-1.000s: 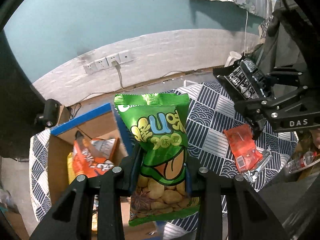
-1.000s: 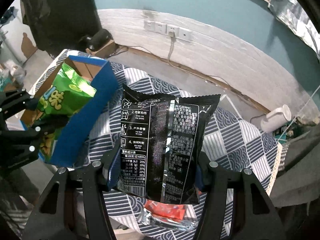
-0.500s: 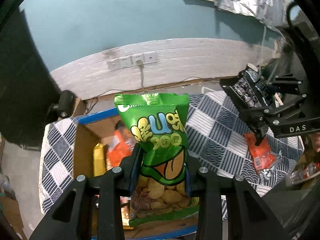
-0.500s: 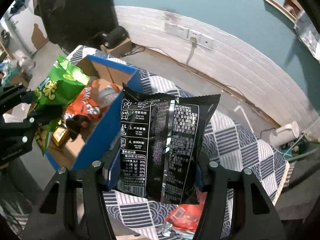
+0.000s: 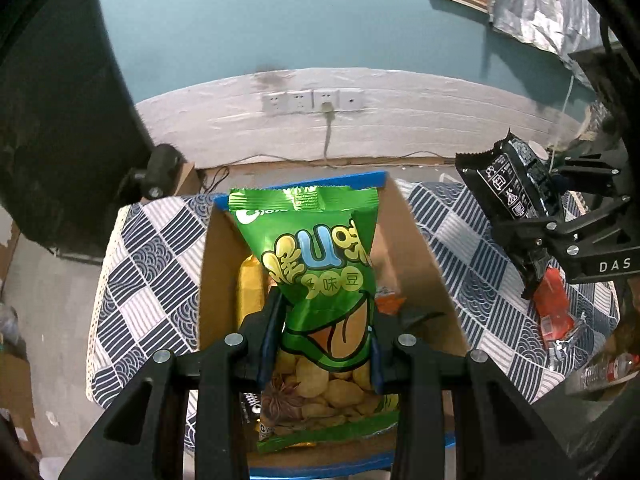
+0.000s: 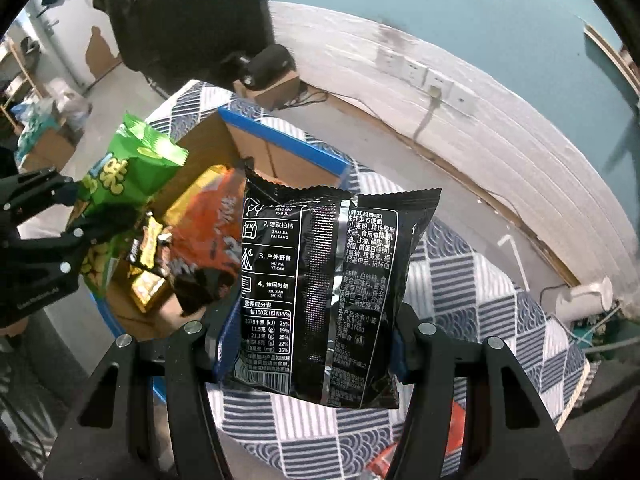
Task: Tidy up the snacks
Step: 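Lift both held bags and carry them toward the cardboard box, then open left tool dropping green peanut bag while right tool drops black bag into box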
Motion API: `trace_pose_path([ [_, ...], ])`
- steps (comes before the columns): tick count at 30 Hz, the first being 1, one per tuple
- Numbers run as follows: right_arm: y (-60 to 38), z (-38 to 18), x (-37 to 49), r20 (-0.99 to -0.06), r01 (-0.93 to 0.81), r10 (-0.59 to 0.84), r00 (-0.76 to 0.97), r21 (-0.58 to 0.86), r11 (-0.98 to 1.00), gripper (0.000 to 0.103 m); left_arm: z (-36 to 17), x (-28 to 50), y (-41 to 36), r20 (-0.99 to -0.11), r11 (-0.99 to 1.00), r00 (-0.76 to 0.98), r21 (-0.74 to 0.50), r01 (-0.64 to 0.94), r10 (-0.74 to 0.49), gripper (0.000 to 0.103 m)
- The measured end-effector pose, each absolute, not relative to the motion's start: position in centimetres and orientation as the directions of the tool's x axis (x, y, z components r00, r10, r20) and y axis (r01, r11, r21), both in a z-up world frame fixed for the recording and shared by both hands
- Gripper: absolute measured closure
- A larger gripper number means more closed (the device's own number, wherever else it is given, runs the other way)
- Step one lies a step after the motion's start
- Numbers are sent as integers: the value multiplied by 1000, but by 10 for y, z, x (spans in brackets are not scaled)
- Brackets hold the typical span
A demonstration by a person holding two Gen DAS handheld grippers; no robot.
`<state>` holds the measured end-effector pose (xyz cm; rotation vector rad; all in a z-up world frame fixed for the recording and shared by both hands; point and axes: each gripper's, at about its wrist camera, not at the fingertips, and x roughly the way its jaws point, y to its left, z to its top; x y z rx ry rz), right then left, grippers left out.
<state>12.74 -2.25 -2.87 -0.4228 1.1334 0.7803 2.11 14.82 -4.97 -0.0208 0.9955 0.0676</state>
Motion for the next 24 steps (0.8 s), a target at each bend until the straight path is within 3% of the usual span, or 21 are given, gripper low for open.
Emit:
trace_pose_path([
  [24, 63, -82, 152, -938, -752, 340, 63, 180, 634, 44, -102, 33, 203, -903, 982, 424, -7, -187, 74, 66],
])
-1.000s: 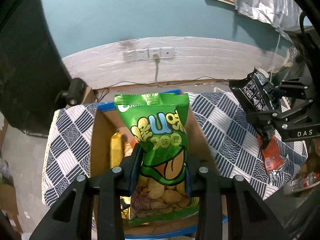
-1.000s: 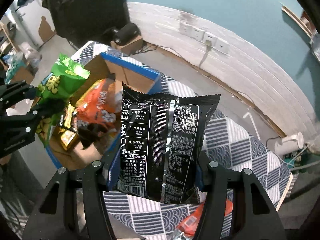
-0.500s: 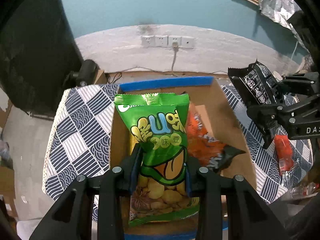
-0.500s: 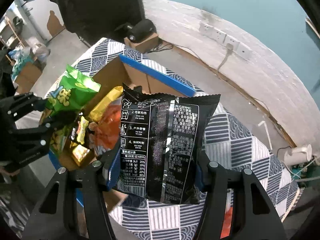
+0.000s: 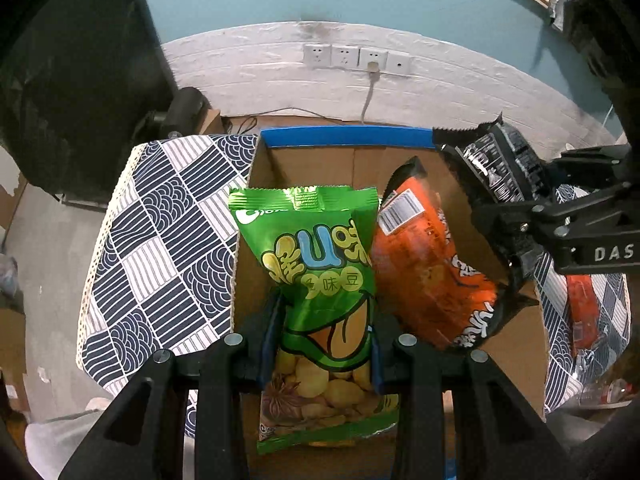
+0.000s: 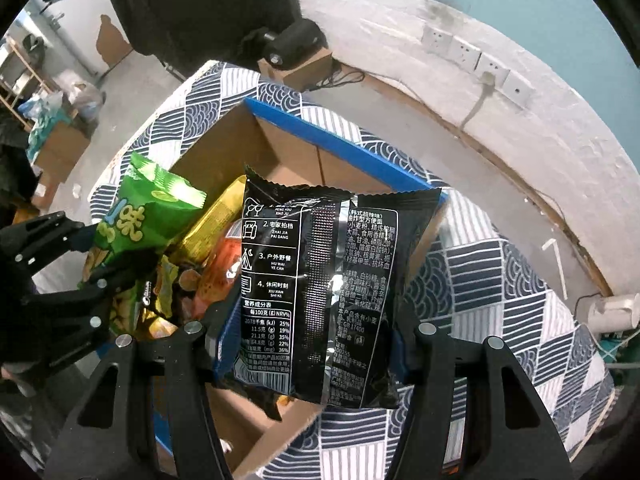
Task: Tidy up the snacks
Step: 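Open left tool dropping green peanut bag while right tool drops black bag into box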
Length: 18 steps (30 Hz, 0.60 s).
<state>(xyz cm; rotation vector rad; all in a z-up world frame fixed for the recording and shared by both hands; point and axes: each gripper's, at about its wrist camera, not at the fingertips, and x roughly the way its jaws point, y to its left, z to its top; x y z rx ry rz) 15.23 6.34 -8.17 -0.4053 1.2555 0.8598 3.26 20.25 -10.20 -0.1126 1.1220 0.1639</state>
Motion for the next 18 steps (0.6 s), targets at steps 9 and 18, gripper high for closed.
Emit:
trace_pose_path([
  [9, 81, -95, 149, -938, -791, 344, 31, 187, 582, 43, -97, 36, 207, -889, 976, 444, 21, -215, 117, 42],
  [18, 68, -68, 157, -907, -771, 405, 113, 177, 612, 27, -93, 36, 202, -888, 979, 444, 28, -204, 118, 39],
])
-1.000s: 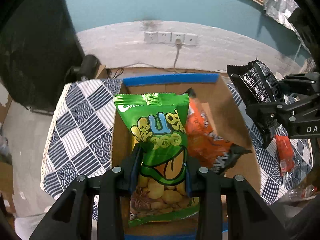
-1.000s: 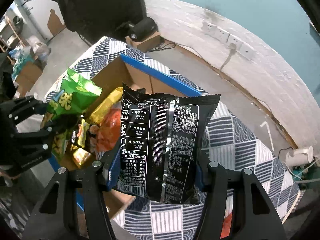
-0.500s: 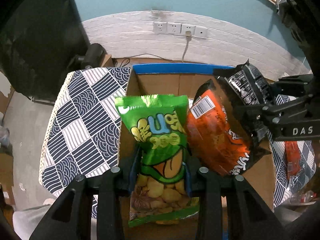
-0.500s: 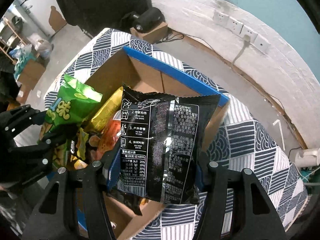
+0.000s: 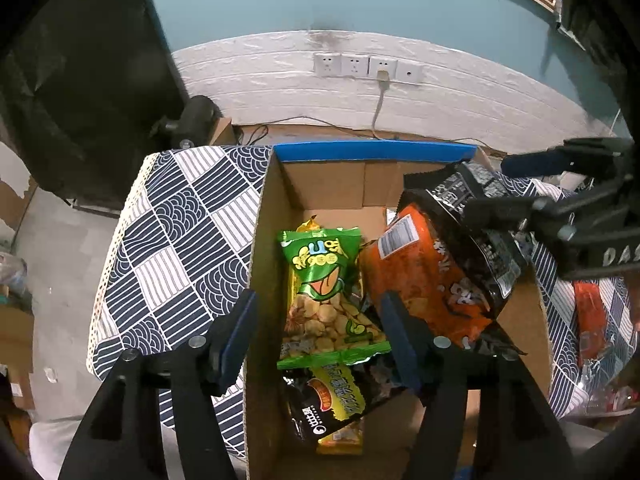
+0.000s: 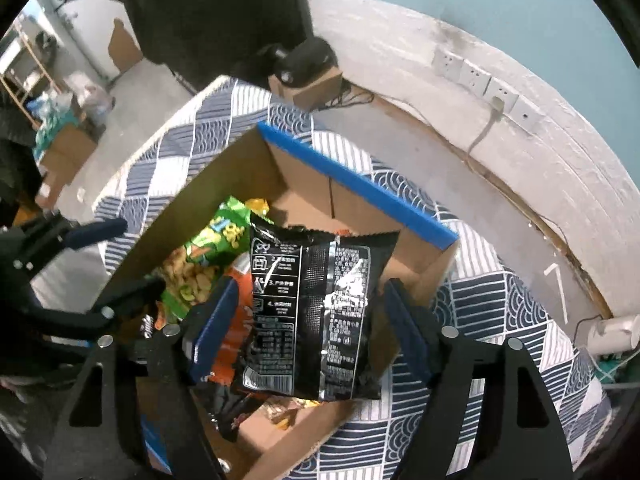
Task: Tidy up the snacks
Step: 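Open left tool dropping green peanut bag while right tool drops black bag into box, then move both open tools back over the red packet and silver bar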
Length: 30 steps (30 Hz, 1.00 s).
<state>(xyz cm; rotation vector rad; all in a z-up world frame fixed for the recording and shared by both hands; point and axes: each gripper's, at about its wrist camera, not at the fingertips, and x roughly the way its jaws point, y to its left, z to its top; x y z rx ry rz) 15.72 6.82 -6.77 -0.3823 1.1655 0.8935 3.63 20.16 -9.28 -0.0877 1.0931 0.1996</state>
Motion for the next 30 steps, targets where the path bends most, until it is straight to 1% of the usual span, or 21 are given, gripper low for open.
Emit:
trace_pose_path([
  [4, 59, -53, 159, -895, -753, 427, 130, 191, 630, 27, -85, 35, 195, -878, 980, 464, 26, -195, 115, 38],
  [7, 47, -46, 158, -891, -735, 434, 135, 204, 647, 27, -78, 34, 188, -869, 983, 483, 22, -184, 110, 35],
  [10, 33, -42, 155, -894, -717, 422, 149, 196, 669, 27, -72, 34, 179, -861, 985, 498, 18, -170, 102, 34],
  [14, 12, -43, 150, -908, -704, 378, 180, 149, 694, 27, -65, 35, 164, -855, 990, 512, 10, -143, 83, 34],
  [26, -80, -47, 129, -924, -614, 331, 193, 149, 775, 27, -53, 40, 92, -849, 1000, 528, 12, 1, 10, 34],
  [30, -114, -50, 120, -930, -571, 310, 197, 148, 808, 27, -51, 39, 63, -848, 998, 530, 26, 61, -10, 32],
])
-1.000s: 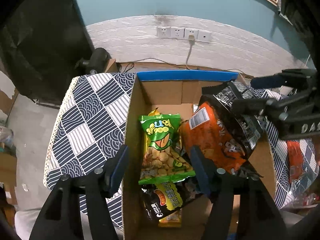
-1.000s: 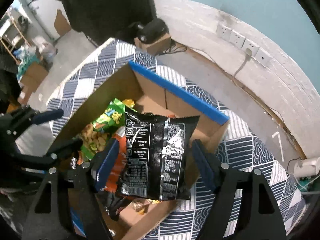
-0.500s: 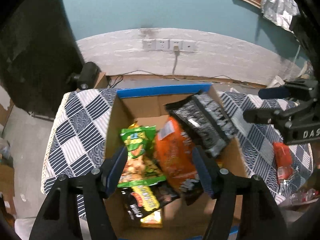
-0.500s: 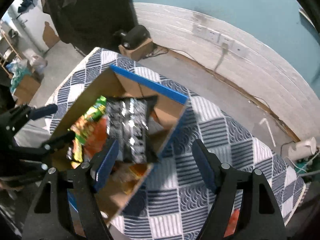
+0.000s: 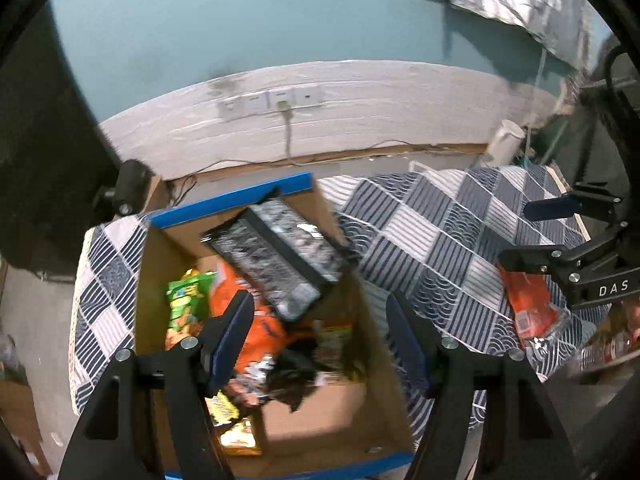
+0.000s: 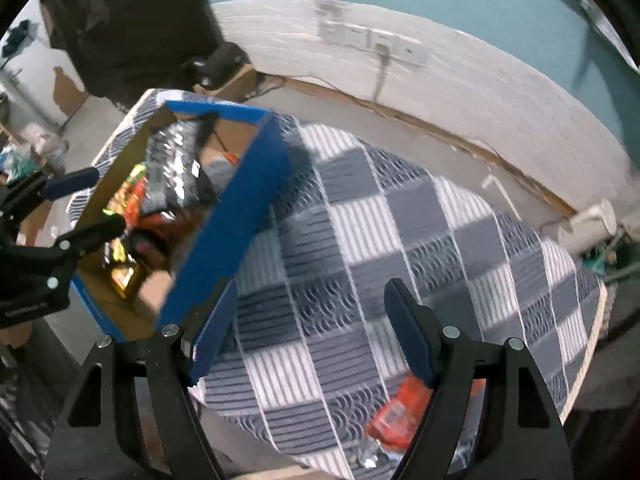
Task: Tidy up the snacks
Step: 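Move both open tools back over the red packet and silver bar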
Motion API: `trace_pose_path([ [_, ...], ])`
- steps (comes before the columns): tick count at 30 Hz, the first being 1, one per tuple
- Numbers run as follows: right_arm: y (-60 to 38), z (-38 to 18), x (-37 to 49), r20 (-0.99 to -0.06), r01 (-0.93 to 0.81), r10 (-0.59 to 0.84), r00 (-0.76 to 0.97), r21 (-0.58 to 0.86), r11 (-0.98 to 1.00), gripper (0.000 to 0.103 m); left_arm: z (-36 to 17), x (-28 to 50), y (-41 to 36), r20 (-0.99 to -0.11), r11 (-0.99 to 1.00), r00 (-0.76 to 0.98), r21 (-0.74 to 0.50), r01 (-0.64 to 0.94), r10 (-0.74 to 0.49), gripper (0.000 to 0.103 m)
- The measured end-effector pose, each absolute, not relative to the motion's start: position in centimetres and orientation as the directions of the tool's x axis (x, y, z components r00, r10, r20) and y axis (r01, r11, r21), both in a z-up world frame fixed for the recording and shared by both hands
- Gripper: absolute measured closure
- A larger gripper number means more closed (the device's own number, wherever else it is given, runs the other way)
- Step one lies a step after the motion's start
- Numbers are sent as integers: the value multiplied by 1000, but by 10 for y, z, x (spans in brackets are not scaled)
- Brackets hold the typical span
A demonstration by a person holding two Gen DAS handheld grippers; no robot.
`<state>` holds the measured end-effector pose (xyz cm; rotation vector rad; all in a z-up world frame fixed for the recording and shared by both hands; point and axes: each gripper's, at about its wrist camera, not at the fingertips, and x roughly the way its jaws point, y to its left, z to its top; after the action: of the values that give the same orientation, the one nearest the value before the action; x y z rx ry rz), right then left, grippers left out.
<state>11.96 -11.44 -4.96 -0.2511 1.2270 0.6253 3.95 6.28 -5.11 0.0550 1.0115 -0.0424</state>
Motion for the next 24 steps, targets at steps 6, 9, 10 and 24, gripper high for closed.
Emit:
trace_pose_path([
  [6, -167, -59, 101, -939, -494, 286, 189, 161, 855, 27, -57, 38, 24, -861, 990, 506, 26, 140, -49, 32],
  [9, -191, -68, 90, -945, -453, 275, 177, 170, 875, 27, -61, 37, 6, -871, 984, 486, 20, 174, -68, 32],
  [10, -199, -72, 86, -948, -435, 268, 170, 172, 884, 27, -63, 36, 1, -874, 983, 480, 18, 183, -74, 32],
  [24, -280, -114, 44, -975, -328, 193, 110, 148, 933, 27, -92, 28, -75, -902, 934, 423, 74, 351, -87, 32],
])
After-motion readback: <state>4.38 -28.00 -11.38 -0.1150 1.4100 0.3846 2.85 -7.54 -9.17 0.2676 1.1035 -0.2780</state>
